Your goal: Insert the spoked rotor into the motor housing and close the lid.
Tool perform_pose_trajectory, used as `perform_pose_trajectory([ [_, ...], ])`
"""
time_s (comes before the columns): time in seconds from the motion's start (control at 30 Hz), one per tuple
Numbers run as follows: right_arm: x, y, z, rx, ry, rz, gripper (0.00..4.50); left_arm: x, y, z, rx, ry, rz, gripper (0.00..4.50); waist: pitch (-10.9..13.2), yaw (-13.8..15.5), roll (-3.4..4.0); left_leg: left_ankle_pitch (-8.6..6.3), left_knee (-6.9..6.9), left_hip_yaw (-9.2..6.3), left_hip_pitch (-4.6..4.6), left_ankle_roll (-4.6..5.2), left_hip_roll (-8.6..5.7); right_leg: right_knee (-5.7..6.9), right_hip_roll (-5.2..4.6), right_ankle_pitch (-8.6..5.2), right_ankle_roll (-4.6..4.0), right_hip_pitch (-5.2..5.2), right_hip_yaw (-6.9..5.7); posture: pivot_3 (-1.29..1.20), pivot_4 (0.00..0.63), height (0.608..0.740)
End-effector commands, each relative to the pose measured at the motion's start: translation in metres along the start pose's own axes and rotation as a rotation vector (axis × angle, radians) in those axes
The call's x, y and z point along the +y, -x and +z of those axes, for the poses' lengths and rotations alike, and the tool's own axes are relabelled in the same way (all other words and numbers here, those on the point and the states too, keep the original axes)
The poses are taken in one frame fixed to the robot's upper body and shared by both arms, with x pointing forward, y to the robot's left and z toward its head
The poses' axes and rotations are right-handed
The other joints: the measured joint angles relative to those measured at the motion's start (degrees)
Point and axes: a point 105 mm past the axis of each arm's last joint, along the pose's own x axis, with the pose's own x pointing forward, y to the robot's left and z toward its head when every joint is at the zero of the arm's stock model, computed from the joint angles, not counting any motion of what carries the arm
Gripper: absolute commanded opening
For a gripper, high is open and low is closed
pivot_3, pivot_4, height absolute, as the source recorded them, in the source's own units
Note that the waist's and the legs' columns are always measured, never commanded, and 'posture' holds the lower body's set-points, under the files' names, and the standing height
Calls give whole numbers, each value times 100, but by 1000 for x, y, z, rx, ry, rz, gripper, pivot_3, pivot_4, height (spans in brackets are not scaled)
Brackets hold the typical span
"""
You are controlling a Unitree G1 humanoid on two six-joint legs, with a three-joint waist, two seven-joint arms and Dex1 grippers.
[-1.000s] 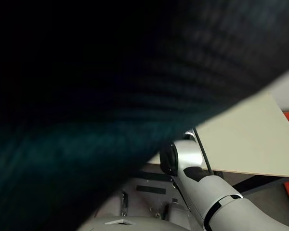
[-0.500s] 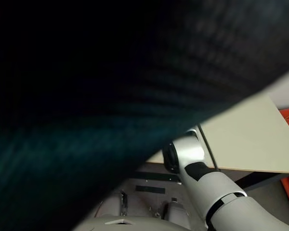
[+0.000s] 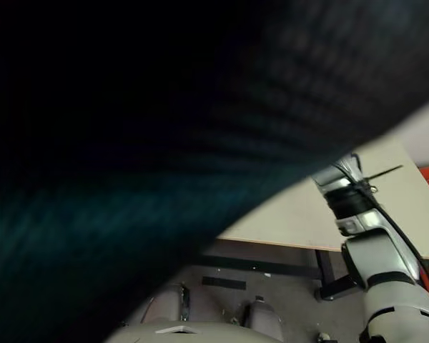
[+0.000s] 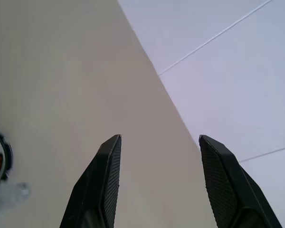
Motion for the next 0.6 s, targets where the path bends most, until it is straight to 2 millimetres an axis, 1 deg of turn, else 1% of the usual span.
perform_pose_trajectory([
  [0.03, 5, 15, -14, 56, 141, -3, 2913, -3, -1, 20, -66, -107, 0, 2556, 0, -6, 0, -2, 4, 1, 5, 12, -1, -1, -1, 1, -2, 6, 1, 0, 0, 740],
  [0.07, 14, 22, -31, 121, 161, 15, 2913, -2, 0, 21, -69, -125, 7, 2556, 0, -3, -1, -11, 9, 2, 11, 35, -1, -1, -2, 1, -1, 13, 2, 0, 0, 740],
  [0.13, 30, 36, -57, 214, 173, 50, 2913, 1, 1, 23, -75, -157, 21, 2556, 0, 14, -1, -12, 10, 2, 18, 53, -3, -4, -4, 2, -2, 25, 1, 0, 0, 740],
  [0.17, 35, 41, -63, 240, 171, 58, 2913, 2, 2, 23, -77, -171, 27, 2556, 0, 8, 0, -17, 11, 2, 24, 69, -4, -4, -4, 2, -2, 30, 2, 0, 0, 740],
  [0.23, 43, 49, -65, 254, 138, 68, 2913, 4, 3, 25, -80, -203, 38, 2556, 2, -9, 6, -18, 11, 2, 28, 78, -2, -5, -4, 2, -2, 29, 4, 0, 0, 740],
  [0.27, 46, 51, -58, 232, 89, 61, 2913, 5, 4, 26, -82, -217, 44, 2556, 4, -25, 10, -19, 11, 2, 30, 80, -2, -4, -4, 2, -2, 27, 6, 0, 0, 740],
  [0.37, 49, 47, -25, 137, -75, 33, 2913, 8, 4, 26, -81, -233, 55, 2556, 3, -169, 12, -15, 6, -1, 39, 92, 7, 5, 1, 7, -11, 12, 13, 0, 0, 740],
  [0.47, 46, 37, 10, 41, -277, 1, 2913, 6, 2, 22, -71, -234, 46, 2556, 3, -244, 12, -7, 0, -1, 56, 112, 11, 10, 5, 11, -19, 14, 14, 0, 0, 740],
  [0.53, 41, 31, 30, -8, -393, -16, 2913, 4, 1, 18, -58, -240, 41, 2556, 3, -267, 12, -4, -1, -2, 60, 116, 9, 11, 4, 12, -21, 17, 15, 0, 0, 740],
  [0.6, 39, 27, 41, -30, -447, -21, 2533, 4, 1, 16, -54, -242, 40, 2556, 3, -275, 12, -4, 0, -4, 63, 117, 9, 10, 2, 13, -22, 22, 16, 0, 0, 740],
])
